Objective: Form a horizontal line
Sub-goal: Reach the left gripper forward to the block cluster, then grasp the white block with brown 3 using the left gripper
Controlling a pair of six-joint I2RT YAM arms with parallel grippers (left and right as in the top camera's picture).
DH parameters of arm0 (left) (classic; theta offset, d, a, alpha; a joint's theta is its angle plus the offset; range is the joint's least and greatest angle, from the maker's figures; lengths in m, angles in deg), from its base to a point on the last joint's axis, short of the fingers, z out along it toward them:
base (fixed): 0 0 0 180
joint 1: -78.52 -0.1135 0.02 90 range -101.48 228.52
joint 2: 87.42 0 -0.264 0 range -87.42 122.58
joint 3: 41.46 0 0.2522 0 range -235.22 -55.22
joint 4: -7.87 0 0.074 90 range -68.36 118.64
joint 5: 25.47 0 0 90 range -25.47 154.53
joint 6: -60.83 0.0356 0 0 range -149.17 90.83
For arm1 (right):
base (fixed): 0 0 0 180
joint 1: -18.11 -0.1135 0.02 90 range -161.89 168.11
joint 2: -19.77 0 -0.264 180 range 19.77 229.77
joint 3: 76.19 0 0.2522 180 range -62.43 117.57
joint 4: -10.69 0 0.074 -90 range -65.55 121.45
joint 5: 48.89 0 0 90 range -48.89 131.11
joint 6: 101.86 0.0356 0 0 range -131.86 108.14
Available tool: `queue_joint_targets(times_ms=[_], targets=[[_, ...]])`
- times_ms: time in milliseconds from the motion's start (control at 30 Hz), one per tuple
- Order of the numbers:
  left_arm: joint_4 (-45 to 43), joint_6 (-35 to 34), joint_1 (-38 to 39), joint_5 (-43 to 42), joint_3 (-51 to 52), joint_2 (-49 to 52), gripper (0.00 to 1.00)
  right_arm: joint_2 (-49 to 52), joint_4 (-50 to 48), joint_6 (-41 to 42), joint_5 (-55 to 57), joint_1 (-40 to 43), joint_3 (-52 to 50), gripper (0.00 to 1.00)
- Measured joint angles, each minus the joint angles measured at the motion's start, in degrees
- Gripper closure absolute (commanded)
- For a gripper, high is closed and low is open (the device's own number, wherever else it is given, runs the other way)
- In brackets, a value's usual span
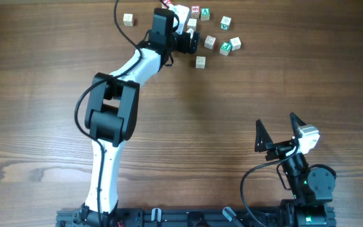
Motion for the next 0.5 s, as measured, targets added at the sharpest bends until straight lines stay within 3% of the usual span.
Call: queue_joint_targets(times_ms=[500], targets=[[-6.86, 0.02, 0.00, -0.02, 0.00, 3.67, 0.02, 0.00, 0.00, 0.00, 0.00, 0.00, 0.00, 0.00]])
